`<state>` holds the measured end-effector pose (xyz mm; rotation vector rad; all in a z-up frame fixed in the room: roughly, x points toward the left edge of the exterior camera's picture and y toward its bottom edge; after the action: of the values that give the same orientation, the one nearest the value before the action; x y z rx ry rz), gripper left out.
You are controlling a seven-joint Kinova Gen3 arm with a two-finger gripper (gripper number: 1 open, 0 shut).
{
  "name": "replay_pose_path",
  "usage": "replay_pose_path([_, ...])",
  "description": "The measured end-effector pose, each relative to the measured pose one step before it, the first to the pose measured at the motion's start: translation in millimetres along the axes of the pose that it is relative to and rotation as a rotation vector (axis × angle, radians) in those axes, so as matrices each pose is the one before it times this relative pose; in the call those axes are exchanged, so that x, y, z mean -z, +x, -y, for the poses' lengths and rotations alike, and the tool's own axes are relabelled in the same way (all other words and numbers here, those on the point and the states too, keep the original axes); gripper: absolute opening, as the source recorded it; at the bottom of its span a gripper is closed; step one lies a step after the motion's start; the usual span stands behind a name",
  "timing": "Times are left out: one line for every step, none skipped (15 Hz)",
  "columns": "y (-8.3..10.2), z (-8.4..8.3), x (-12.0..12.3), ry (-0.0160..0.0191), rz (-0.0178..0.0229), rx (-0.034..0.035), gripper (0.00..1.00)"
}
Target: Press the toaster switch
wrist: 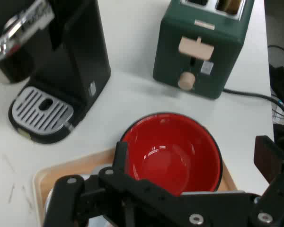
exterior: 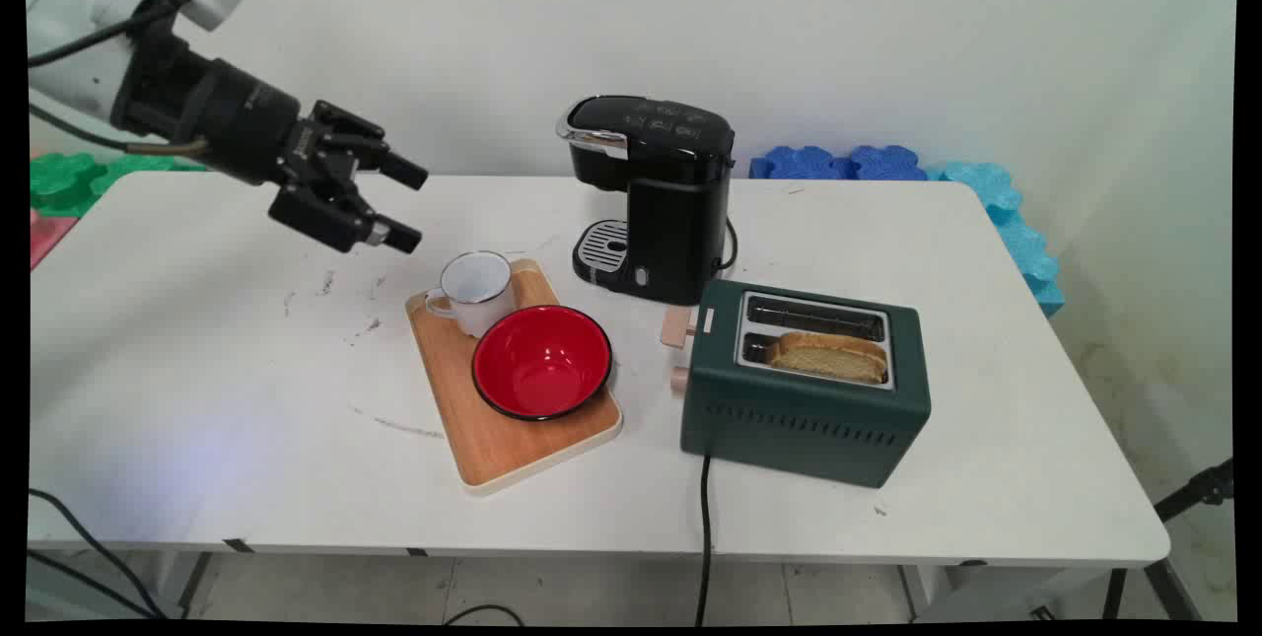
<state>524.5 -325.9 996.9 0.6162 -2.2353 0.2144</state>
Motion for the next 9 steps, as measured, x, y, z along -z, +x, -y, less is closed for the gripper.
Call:
replay_pose_path([6.61, -0.59, -2.93, -0.00173, -0.00375, -0.00676, 1.00])
replay_pose_path([9.39, -0.77, -4.28, -0.00452, -0.00692, -0.00905, 1.00])
replay_pose_path([8.98, -0.84, -4.34, -0.00554, -0.00596, -0.01279, 1.00])
replay_pose_path([10.75, -0.84, -5.90, -0.00759, -0.00439, -0.01762, 1.00])
replay_pose_path([11.13, -0.47, -6.92, -0.00816, -0.00539, -0.02274, 1.00])
replay_pose_path([9.06, -0.06, -6.33, -0.00669, -0.00466, -0.02146, 1.00])
replay_pose_path([10.08, 0.54, -7.95, -0.00798, -0.00355, -0.02564, 1.00])
replay_pose_path([9.65, 0.94, -8.48, -0.00867, -0.00136, -0.02780, 1.00])
replay_pose_path([7.41, 1.06, -7.46, -0.00785, -0.00018, -0.02460, 1.00])
